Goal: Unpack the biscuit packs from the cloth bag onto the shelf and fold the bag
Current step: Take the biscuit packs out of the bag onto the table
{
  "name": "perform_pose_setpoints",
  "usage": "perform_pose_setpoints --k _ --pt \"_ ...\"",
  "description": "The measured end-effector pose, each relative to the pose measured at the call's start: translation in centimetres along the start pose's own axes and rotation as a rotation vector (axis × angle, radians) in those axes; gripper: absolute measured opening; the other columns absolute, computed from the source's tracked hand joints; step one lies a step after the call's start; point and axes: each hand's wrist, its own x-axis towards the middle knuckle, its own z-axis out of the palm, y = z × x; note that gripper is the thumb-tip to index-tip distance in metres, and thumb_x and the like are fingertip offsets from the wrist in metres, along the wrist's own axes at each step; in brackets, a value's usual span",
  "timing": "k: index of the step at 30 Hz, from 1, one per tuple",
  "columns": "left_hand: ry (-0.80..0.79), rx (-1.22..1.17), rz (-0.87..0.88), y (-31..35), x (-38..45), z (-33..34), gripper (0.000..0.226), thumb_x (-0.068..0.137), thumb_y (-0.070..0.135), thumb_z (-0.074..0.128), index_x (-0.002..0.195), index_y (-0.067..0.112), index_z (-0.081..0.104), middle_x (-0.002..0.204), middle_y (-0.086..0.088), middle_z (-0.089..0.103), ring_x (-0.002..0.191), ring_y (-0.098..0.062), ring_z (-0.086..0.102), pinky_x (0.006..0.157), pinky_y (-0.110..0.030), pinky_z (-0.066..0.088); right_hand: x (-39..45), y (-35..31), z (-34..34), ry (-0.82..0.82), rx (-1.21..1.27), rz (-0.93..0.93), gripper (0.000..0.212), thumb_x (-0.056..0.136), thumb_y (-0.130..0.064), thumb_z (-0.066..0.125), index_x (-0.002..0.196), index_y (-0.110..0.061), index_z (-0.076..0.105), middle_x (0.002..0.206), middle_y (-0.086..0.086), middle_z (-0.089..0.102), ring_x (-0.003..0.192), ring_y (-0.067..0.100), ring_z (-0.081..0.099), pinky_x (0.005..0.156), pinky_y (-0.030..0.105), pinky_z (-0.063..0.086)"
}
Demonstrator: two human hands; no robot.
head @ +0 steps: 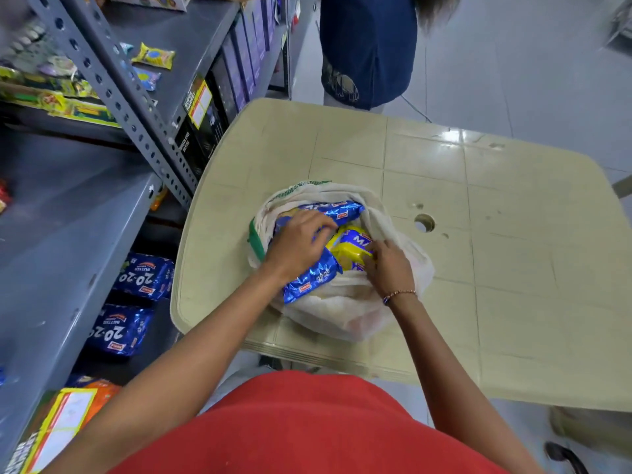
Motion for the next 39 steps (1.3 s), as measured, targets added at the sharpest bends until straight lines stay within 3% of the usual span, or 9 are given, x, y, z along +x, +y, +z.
perform_pose_setpoints --k 7,11,14,18,23,27,31,35,39 --pt "-0.568 0.618 0.036 6.9 -5.8 8.6 0.044 0.089 0.023 0.051 0.128 0.004 0.043 0.136 -0.018 0.042 0.124 -0.031 0.041 0.105 -0.039 0.032 -1.8 1.4 -1.1 -0.067 -0.207 0.194 0.031 0.087 -0.02 0.054 0.112 -0.004 0.062 0.119 0.021 0.059 0.107 0.036 0.058 0.082 0.035 0.047" --pt "-0.514 0.652 0.194 4.9 -9.1 10.1 0.03 0.069 0.029 0.071 0.091 0.016 0.056 0.082 -0.001 0.063 0.07 -0.016 0.06 0.06 -0.025 0.047 -3.1 1.6 -0.7 -0.038 -0.167 0.253 0.032 0.087 -0.024 0.053 0.112 -0.006 0.061 0.12 0.02 0.06 0.111 0.036 0.056 0.085 0.036 0.048" --pt "-0.468 0.732 0.313 4.1 -11.1 10.5 0.029 0.077 0.015 0.042 0.104 0.013 0.052 0.066 0.004 0.06 0.053 -0.012 0.051 0.045 -0.025 0.035 -3.9 1.9 -0.3 0.008 -0.089 0.318 0.041 0.093 -0.031 0.046 0.113 0.003 0.058 0.126 0.024 0.054 0.117 0.039 0.051 0.093 0.039 0.043" --pt "-0.484 0.675 0.393 3.8 -13.4 11.2 0.059 0.078 0.009 0.037 0.135 0.005 0.049 0.074 0.001 0.054 0.057 -0.014 0.051 0.046 -0.028 0.036 -3.4 3.1 -1.2 0.027 0.013 0.35 0.042 0.099 -0.027 0.031 0.111 0.003 0.057 0.122 0.026 0.059 0.111 0.039 0.055 0.087 0.038 0.044" --pt "-0.577 0.537 0.569 2.1 -15.1 12.8 0.07 0.069 0.008 0.055 0.135 0.0 0.036 0.111 -0.009 0.063 0.075 -0.019 0.063 0.063 -0.028 0.053 -1.0 5.3 -2.1 -0.056 0.213 0.456 0.047 0.1 -0.027 0.025 0.126 0.0 0.053 0.133 0.025 0.052 0.121 0.037 0.05 0.096 0.036 0.039" --pt "-0.759 0.276 0.373 1.1 -14.7 11.1 0.063 0.081 0.007 0.051 0.142 0.009 0.034 0.138 -0.01 0.052 0.116 -0.029 0.055 0.097 -0.038 0.045 -1.7 7.4 -0.8 -0.018 0.508 0.449 0.043 0.098 -0.026 0.031 0.13 -0.007 0.052 0.133 0.02 0.054 0.121 0.03 0.052 0.096 0.033 0.042" --pt "-0.655 -0.1 -0.079 -1.5 -12.6 7.2 0.03 0.089 0.016 0.054 0.116 0.014 0.066 0.117 -0.004 0.069 0.108 -0.016 0.061 0.097 -0.032 0.047 -2.5 9.2 2.5 0.046 0.694 0.448 0.048 0.089 -0.034 0.032 0.13 -0.015 0.049 0.135 0.013 0.053 0.121 0.026 0.051 0.103 0.046 0.043" --pt "-0.63 -0.019 -0.314 -5.7 -11.5 3.4 0.026 0.086 0.007 0.055 0.104 0.013 0.072 0.109 -0.005 0.072 0.099 -0.016 0.065 0.094 -0.025 0.048 -3.3 5.3 1.9 0.061 0.618 0.385 0.041 0.098 -0.013 0.029 0.136 -0.002 0.038 0.143 0.019 0.041 0.132 0.03 0.039 0.113 0.041 0.031" --pt "-0.406 0.003 -0.504 -8.1 -10.0 0.7 0.017 0.083 0.005 0.061 0.095 0.001 0.072 0.101 -0.017 0.071 0.097 -0.027 0.066 0.073 -0.026 0.045 -2.3 3.5 0.8 -0.087 0.307 0.477 0.039 0.091 -0.013 0.045 0.127 0.001 0.049 0.132 0.026 0.052 0.12 0.036 0.051 0.101 0.037 0.043"
